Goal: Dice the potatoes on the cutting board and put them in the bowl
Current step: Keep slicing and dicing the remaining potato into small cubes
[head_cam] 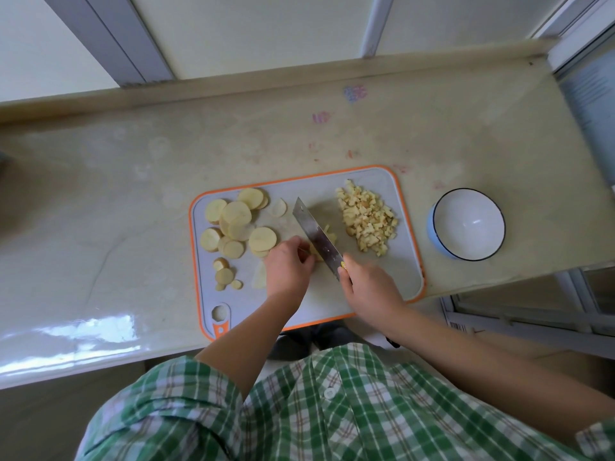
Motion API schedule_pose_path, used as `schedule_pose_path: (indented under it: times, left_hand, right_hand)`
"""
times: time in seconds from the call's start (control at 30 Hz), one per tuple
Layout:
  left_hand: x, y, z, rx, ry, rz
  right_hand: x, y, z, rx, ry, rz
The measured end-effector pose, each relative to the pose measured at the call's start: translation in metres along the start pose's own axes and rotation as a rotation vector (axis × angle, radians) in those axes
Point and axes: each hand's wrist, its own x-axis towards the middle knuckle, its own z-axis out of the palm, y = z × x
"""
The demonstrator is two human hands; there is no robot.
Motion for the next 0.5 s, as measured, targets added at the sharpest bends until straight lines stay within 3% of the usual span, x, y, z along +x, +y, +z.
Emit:
schedule_pose_path:
  times: [0.5]
  left_hand:
    - [-0.006, -0.004, -0.003, -0.026, 0.011, -0.024]
  right_hand:
    - [0.008, 0.000, -0.004, 0.067, 0.095, 0.016]
